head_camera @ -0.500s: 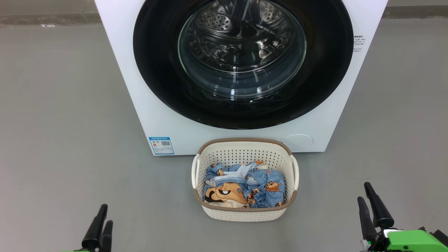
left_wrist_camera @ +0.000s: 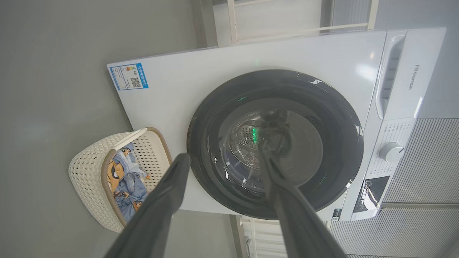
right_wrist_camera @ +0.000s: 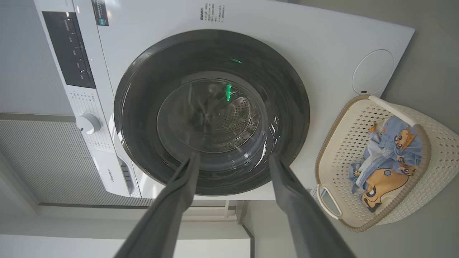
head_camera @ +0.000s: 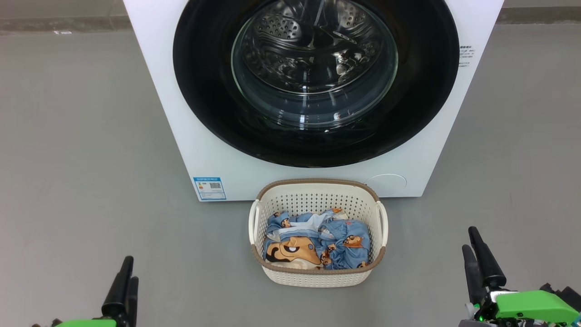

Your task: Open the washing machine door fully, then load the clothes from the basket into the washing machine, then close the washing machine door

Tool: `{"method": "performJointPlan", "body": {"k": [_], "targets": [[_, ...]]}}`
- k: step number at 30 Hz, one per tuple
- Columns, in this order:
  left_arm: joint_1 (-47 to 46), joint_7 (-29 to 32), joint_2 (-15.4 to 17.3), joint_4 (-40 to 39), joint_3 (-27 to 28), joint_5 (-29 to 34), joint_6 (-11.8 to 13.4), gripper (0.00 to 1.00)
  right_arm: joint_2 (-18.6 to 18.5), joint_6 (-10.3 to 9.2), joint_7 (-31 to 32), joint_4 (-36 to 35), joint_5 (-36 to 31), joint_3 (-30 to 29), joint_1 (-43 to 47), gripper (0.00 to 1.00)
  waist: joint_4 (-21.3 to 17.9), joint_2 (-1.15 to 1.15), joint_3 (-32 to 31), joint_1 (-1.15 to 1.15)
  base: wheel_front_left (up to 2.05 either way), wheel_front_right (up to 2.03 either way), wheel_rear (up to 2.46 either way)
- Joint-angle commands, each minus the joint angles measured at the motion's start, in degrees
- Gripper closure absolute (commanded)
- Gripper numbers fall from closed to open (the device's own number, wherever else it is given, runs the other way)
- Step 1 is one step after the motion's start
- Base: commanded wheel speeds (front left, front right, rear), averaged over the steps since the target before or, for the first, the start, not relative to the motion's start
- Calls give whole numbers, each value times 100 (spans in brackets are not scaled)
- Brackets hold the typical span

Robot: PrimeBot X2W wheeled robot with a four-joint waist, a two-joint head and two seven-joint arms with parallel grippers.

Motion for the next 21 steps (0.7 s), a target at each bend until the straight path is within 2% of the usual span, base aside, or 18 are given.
{"method": "performJointPlan", "body": {"k": [1,13,21], "targets": [[-236,-59,130,-209,43,97,-23,0,-53,2,-54,-207,-112,69,-289,0,1,0,-1,0,0,0,0],[-277,-302,349,-372,-168,601,-29,0,-66,3,-255,-408,-959,272,-369,0,16,0,-5,0,0,0,0],[-311,-455,419,-529,-183,1304,-34,0,-119,4,-406,-472,-1801,471,-437,0,8,0,-2,0,0,0,0]]}}
